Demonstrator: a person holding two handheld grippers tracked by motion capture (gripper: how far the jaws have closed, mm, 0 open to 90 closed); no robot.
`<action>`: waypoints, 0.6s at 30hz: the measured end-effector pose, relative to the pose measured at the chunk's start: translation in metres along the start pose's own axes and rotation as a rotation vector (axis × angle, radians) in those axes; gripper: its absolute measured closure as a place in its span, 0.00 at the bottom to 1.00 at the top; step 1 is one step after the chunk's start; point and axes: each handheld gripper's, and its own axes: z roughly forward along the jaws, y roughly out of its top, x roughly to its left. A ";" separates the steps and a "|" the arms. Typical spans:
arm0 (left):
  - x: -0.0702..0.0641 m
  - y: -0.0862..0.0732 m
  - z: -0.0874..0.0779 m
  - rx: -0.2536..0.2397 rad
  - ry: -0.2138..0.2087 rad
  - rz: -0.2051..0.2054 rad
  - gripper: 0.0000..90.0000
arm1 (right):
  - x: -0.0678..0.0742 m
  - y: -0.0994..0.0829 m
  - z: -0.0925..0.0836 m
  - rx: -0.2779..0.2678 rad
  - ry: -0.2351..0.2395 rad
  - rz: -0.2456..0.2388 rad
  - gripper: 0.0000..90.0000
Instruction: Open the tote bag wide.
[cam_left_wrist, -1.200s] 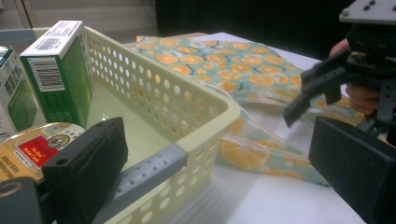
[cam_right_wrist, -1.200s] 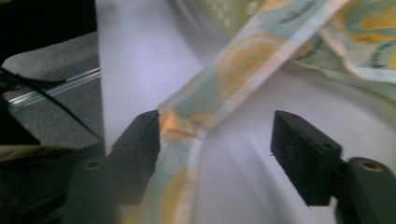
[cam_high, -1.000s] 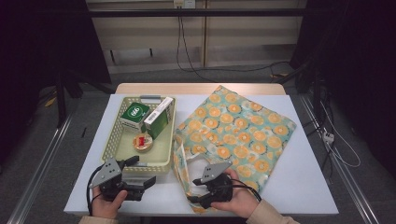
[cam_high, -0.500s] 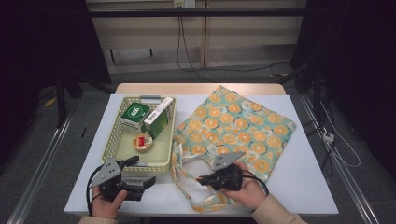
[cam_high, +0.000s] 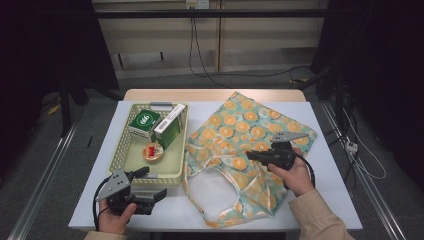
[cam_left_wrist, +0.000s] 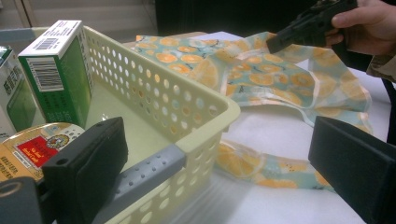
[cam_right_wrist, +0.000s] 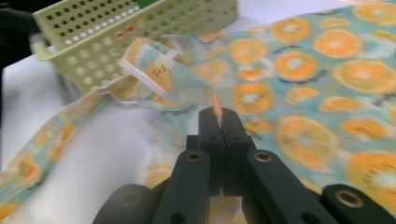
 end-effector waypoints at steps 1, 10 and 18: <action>0.001 0.000 0.000 0.001 0.002 0.006 0.05 | -0.004 0.000 0.000 0.002 -0.002 0.008 1.00; 0.001 0.000 -0.001 -0.004 -0.002 -0.002 0.05 | -0.035 -0.006 0.006 0.033 -0.087 -0.001 1.00; 0.001 0.002 -0.004 -0.025 0.000 -0.008 0.05 | -0.052 -0.013 0.006 0.052 -0.178 0.018 0.92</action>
